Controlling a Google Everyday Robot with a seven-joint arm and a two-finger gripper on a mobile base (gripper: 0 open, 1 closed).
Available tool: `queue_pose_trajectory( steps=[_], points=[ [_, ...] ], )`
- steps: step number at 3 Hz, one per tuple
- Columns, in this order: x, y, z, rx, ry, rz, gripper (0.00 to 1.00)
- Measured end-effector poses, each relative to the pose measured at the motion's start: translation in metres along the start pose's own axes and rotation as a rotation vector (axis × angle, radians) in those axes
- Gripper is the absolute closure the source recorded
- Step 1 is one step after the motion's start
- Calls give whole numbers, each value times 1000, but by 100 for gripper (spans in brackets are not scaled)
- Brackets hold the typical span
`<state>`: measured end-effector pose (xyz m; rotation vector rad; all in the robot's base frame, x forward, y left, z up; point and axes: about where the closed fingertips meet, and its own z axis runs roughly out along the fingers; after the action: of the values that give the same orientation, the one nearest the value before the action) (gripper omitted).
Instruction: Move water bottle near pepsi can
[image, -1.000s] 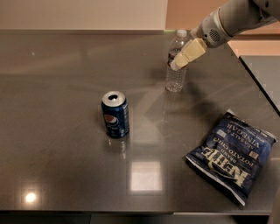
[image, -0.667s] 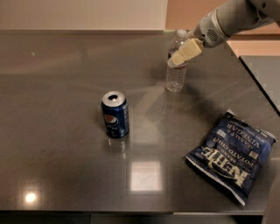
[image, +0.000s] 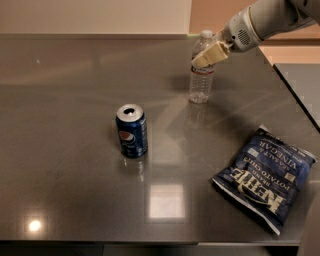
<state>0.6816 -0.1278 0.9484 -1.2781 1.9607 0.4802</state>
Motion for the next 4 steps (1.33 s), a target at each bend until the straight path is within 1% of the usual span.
queue_pose_trajectory(
  steps=[1, 2, 3, 4],
  points=[
    [-11, 18, -11, -46, -38, -16, 87],
    [-24, 50, -25, -108, -91, -49, 100],
    [-30, 86, -36, -152, -118, -99, 100],
    [-27, 124, -37, -201, -130, -139, 100]
  ],
)
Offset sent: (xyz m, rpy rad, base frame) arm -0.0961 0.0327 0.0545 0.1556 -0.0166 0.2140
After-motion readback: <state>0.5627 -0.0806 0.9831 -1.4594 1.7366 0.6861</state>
